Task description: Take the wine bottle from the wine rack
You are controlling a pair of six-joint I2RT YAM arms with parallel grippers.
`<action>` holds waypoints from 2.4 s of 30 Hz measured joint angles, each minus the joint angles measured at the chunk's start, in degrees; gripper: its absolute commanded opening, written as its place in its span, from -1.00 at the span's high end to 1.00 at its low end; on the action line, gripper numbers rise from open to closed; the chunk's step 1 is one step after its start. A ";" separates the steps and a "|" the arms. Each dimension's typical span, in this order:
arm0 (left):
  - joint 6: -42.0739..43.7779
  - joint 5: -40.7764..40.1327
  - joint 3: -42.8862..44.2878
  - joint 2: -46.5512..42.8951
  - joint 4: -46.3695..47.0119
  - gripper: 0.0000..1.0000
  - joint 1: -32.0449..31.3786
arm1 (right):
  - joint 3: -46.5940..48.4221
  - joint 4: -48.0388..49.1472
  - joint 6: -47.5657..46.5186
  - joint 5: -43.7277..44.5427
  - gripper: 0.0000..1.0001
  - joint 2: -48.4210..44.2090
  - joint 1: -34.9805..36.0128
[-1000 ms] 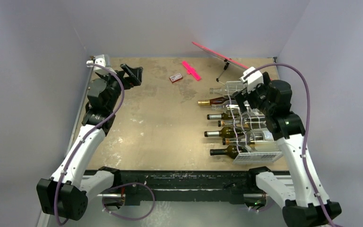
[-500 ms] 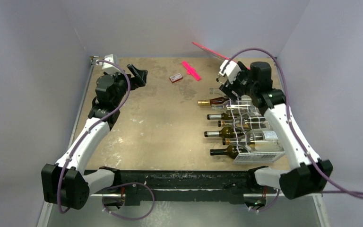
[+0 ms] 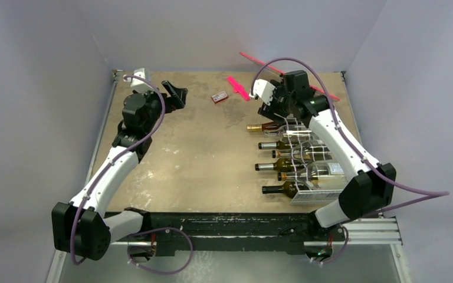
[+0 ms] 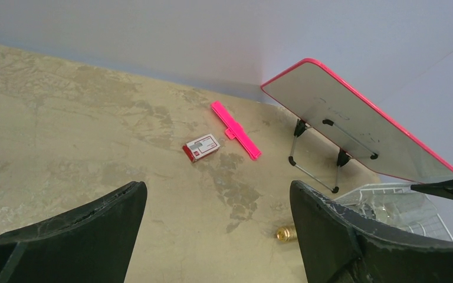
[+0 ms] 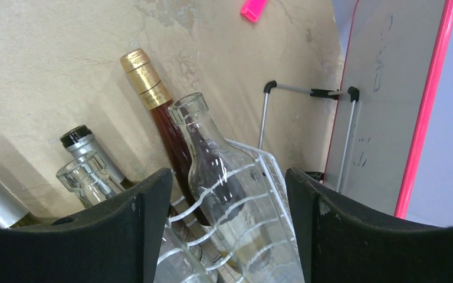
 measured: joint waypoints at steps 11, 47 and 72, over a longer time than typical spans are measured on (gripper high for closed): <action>0.81 -2.89 0.00 0.00 -0.37 -0.80 -2.82 | 2.27 -0.85 -3.21 4.81 -0.40 6.84 1.95; 2.97 -7.26 0.00 -0.07 -3.45 -0.79 -2.82 | -1.22 7.50 -12.48 11.87 1.00 11.28 5.66; 3.19 -10.99 0.04 -0.09 -7.04 -0.79 -2.82 | -2.91 37.16 23.87 -8.20 1.00 -7.72 9.33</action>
